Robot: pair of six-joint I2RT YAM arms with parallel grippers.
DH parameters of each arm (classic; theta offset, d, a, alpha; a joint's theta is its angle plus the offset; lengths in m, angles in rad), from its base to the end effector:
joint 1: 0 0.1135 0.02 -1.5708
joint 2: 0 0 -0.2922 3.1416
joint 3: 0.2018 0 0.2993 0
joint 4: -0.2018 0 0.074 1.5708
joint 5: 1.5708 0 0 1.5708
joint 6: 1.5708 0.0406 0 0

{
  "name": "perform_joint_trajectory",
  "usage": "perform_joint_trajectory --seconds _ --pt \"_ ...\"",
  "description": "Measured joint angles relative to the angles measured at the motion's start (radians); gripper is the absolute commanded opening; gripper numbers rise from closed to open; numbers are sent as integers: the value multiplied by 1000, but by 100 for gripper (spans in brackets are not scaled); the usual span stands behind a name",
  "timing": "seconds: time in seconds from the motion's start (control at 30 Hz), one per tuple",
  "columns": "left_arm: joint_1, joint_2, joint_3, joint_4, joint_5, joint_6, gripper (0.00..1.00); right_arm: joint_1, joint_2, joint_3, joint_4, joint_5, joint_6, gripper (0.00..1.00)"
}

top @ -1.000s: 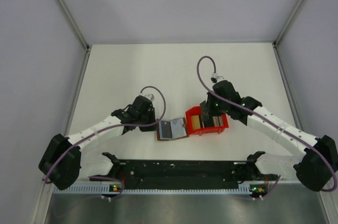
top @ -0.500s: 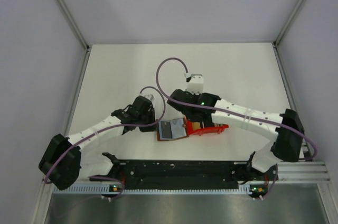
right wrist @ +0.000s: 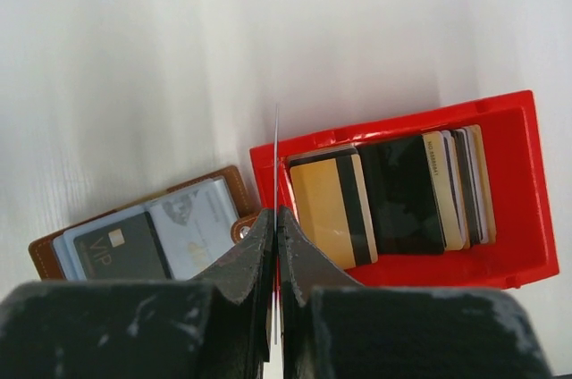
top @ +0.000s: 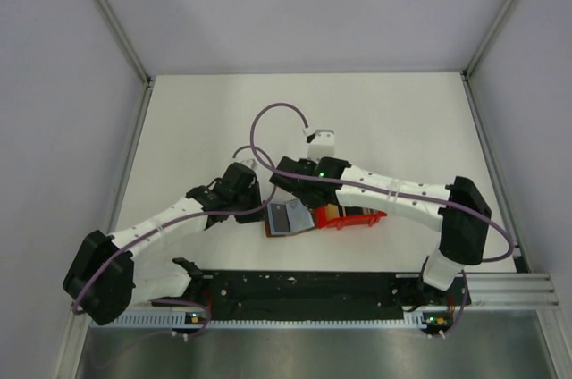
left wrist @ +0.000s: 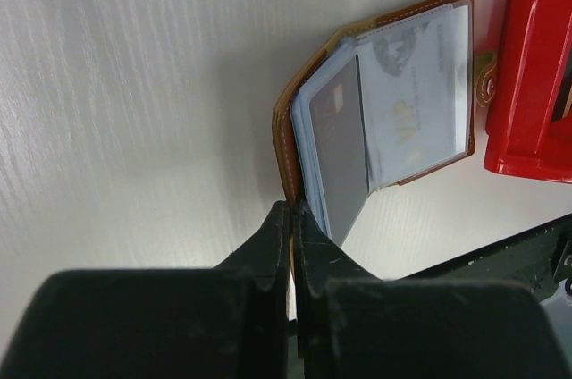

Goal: Put the credit cards into the card holder
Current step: Insert the credit card into the card holder.

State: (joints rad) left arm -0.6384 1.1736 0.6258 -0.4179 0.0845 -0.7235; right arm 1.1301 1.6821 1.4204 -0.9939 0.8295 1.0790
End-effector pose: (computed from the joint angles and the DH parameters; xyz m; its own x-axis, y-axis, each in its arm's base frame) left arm 0.2016 -0.1539 0.1873 -0.9136 -0.1434 -0.3804 0.0367 0.9027 -0.4286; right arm 0.1903 0.3333 0.2896 -0.6439 0.0302 -0.7645 0.1152 0.9917 -0.0579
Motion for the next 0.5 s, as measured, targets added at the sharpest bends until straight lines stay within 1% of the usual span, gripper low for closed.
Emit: perform_joint_trajectory --seconds 0.07,0.13,0.33,0.5 --pt "0 0 0 2 0 -8 0 0 -16 -27 42 -20 -25 0" --pt "0 0 0 3 0 -12 0 -3 -60 -90 102 -68 -64 0" --pt "0 -24 -1 3 0 -24 0 -35 -198 -265 343 -309 -217 0" --pt "0 -48 -1 2 0 -26 0 -39 -254 -355 522 -460 -297 0"
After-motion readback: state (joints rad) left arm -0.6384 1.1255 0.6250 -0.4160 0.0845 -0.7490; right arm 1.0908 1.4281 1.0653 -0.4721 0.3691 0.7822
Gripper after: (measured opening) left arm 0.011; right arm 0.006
